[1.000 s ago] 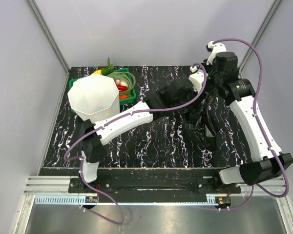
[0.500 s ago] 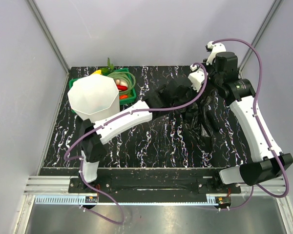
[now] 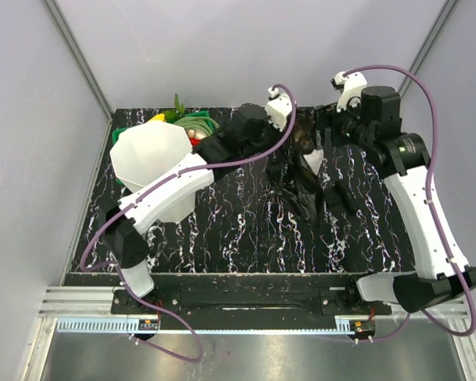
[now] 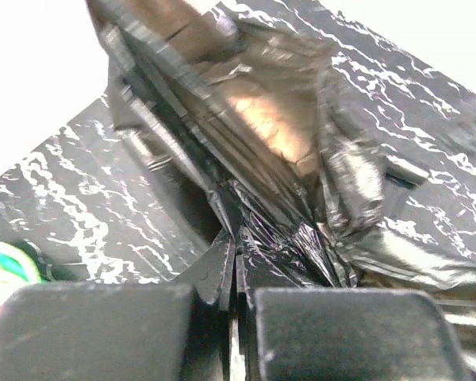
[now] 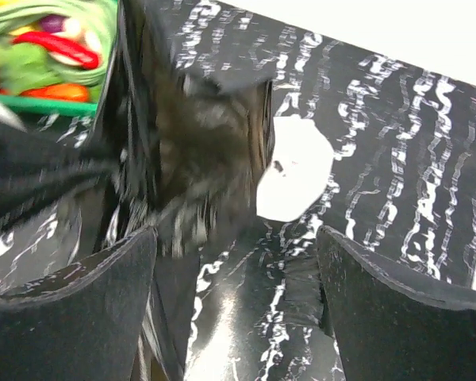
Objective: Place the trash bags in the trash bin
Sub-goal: Unfold the trash bag at the center of the board, then place the trash bag in the trash bin.
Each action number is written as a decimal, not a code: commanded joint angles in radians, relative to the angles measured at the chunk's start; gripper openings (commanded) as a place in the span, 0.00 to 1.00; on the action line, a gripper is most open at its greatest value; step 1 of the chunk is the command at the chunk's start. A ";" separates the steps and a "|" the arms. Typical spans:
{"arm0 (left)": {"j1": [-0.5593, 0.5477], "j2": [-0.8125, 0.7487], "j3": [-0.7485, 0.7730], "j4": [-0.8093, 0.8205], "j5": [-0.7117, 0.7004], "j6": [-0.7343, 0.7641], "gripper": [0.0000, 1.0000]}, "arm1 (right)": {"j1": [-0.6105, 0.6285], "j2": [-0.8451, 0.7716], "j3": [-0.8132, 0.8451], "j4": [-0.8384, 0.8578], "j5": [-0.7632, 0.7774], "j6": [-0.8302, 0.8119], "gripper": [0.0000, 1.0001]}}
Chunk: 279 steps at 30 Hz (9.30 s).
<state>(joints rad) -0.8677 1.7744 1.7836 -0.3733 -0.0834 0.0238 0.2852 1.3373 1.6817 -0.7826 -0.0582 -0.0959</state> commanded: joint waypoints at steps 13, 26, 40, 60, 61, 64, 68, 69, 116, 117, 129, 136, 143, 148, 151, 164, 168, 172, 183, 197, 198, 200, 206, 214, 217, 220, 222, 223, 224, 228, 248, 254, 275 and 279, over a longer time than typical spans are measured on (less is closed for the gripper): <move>0.024 -0.105 0.016 0.024 0.079 0.030 0.00 | 0.025 0.003 -0.119 -0.023 -0.509 -0.015 0.86; 0.022 -0.090 0.037 0.008 0.128 0.005 0.00 | 0.057 0.074 -0.185 0.060 -0.582 -0.002 0.60; 0.052 -0.185 -0.073 0.019 0.086 0.080 0.00 | 0.057 -0.021 -0.183 0.016 -0.352 -0.130 0.09; 0.286 -0.404 -0.188 -0.091 0.217 0.364 0.00 | 0.055 -0.067 -0.165 0.183 0.300 -0.131 0.00; 0.305 -0.415 -0.184 -0.096 0.230 0.373 0.00 | 0.055 -0.066 -0.157 0.195 0.313 -0.130 0.00; 0.357 -0.441 -0.164 -0.122 0.273 0.399 0.00 | 0.055 -0.050 -0.120 0.210 0.362 -0.133 0.00; 0.406 -0.466 -0.144 -0.153 0.287 0.432 0.00 | 0.055 -0.024 -0.083 0.220 0.438 -0.174 0.00; 0.421 -0.471 -0.142 -0.157 0.292 0.436 0.00 | 0.055 -0.021 -0.080 0.223 0.452 -0.185 0.00; 0.366 -0.369 -0.067 -0.070 0.252 0.232 0.11 | 0.170 0.085 0.135 0.019 0.122 -0.145 0.00; 0.366 -0.371 -0.059 -0.073 0.235 0.237 0.11 | 0.170 0.073 0.125 0.026 0.127 -0.152 0.00; 0.384 -0.452 0.108 -0.187 -0.001 0.326 0.05 | 0.170 0.134 0.355 -0.037 0.054 -0.151 0.00; 0.452 -0.489 0.241 -0.259 -0.117 0.390 0.00 | 0.170 0.298 0.666 -0.141 -0.066 -0.145 0.00; 0.519 -0.561 0.263 -0.315 -0.182 0.447 0.00 | 0.170 0.450 0.895 -0.201 -0.323 -0.087 0.00; 0.530 -0.573 0.329 -0.319 -0.260 0.504 0.00 | 0.170 0.520 1.021 -0.188 -0.494 -0.025 0.00; 0.530 -0.575 0.361 -0.303 -0.302 0.542 0.00 | 0.173 0.551 1.047 -0.170 -0.580 -0.002 0.00; 0.532 -0.604 0.313 -0.225 -0.388 0.648 0.00 | 0.209 0.594 1.040 -0.123 -0.701 0.009 0.00; 0.533 -0.593 0.271 -0.152 -0.427 0.694 0.00 | 0.215 0.580 1.015 -0.112 -0.678 0.002 0.00; 0.549 -0.570 0.223 -0.040 -0.464 0.775 0.00 | 0.230 0.603 1.012 -0.113 -0.660 -0.017 0.00; 0.624 -0.530 0.185 0.076 -0.529 0.878 0.00 | 0.262 0.700 1.044 -0.087 -0.647 -0.088 0.00; 0.641 -0.607 -0.100 0.086 -0.510 0.886 0.00 | 0.355 0.767 1.006 -0.069 -0.566 -0.133 0.00; 0.644 -0.619 -0.136 0.096 -0.509 0.872 0.00 | 0.358 0.767 0.998 -0.072 -0.559 -0.134 0.00; 0.651 -0.642 -0.208 0.100 -0.481 0.832 0.00 | 0.359 0.766 0.977 -0.072 -0.543 -0.136 0.00; 0.665 -0.644 -0.326 0.100 -0.461 0.797 0.00 | 0.361 0.777 0.957 -0.089 -0.464 -0.140 0.00; 0.731 -0.630 -0.311 0.070 -0.432 0.786 0.00 | 0.361 0.815 0.948 -0.109 -0.410 -0.137 0.00; 0.766 -0.647 -0.331 0.057 -0.418 0.788 0.00 | 0.359 0.826 0.944 -0.109 -0.408 -0.127 0.00; 0.808 -0.664 -0.352 0.050 -0.398 0.786 0.00 | 0.359 0.833 0.946 -0.109 -0.414 -0.114 0.00; 0.835 -0.681 -0.360 0.034 -0.374 0.771 0.00 | 0.361 0.832 0.938 -0.109 -0.416 -0.111 0.00; 0.851 -0.699 -0.366 0.022 -0.360 0.759 0.00 | 0.361 0.829 0.932 -0.107 -0.420 -0.108 0.00; 0.858 -0.711 -0.371 0.010 -0.346 0.751 0.00 | 0.359 0.824 0.922 -0.106 -0.419 -0.107 0.00; 0.868 -0.763 -0.409 -0.021 -0.328 0.731 0.00 | 0.359 0.792 0.862 -0.103 -0.437 -0.099 0.00; 0.894 -0.897 -0.529 -0.206 -0.220 0.593 0.13 | 0.385 0.553 0.357 0.143 -0.347 -0.070 0.18; 0.894 -0.912 -0.478 -0.274 -0.179 0.567 0.23 | 0.393 0.525 0.340 0.138 -0.373 -0.079 0.48; 0.894 -0.932 -0.385 -0.385 -0.111 0.505 0.83 | 0.563 0.456 0.270 0.068 -0.215 -0.244 0.83; 0.894 -0.935 -0.394 -0.357 -0.154 0.504 0.88 | 0.611 0.410 0.148 0.127 -0.108 -0.275 0.84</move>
<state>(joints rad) 0.0208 0.8505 1.3685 -0.7761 -0.2039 0.5430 0.8669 1.8122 1.8912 -0.7181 -0.2768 -0.3233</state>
